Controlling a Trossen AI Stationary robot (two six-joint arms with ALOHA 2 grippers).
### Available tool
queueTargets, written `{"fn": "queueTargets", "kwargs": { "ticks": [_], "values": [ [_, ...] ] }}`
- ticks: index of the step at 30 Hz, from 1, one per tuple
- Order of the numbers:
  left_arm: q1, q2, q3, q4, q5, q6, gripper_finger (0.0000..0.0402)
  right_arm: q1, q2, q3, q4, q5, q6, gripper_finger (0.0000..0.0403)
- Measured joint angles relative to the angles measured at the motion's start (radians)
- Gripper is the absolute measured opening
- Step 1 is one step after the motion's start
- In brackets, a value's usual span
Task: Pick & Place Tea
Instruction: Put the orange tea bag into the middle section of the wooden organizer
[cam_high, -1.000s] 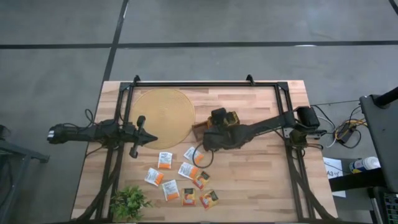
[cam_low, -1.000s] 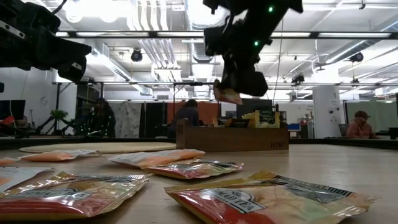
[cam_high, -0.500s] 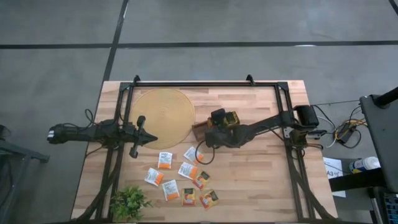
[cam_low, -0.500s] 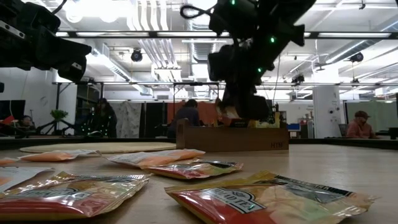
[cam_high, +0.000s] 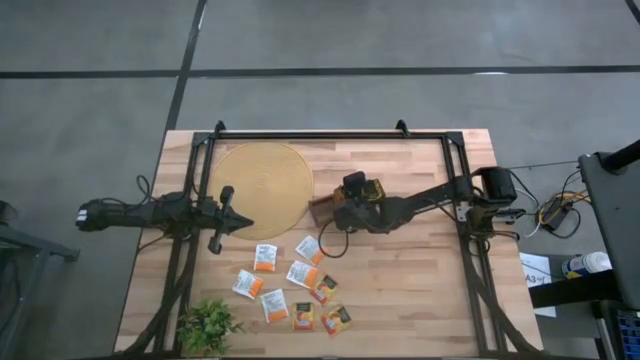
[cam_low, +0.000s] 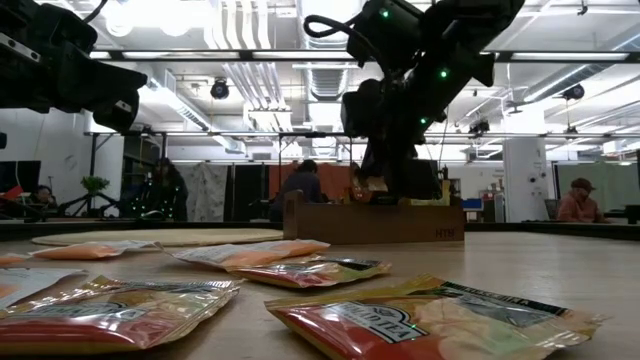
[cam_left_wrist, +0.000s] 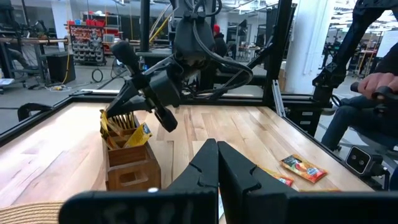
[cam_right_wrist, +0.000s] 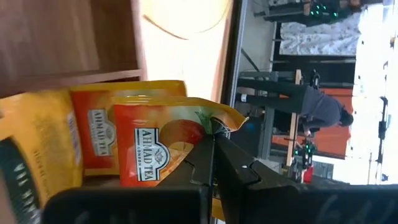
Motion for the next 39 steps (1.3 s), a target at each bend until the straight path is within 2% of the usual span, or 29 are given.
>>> {"fn": "queueTargets", "kwargs": {
  "ticks": [3,20,25,39],
  "values": [
    [0.000,0.000,0.000,0.000,0.000,0.000,0.0000,-0.002,0.000,-0.010,0.022,-0.050,-0.016,0.0008],
    [-0.001,0.000,0.000,0.000,0.000,0.000,0.0000,-0.022,0.002,-0.019,0.045,-0.070,-0.030,0.0012],
    [-0.001,0.000,0.000,0.000,0.000,0.000,0.0000,-0.024,0.002,-0.019,0.047,-0.097,-0.028,0.0037],
    [-0.001,0.000,0.000,0.000,0.000,0.000,0.0000,-0.028,0.001,-0.019,0.051,-0.082,-0.025,0.0111]
  ]
}}
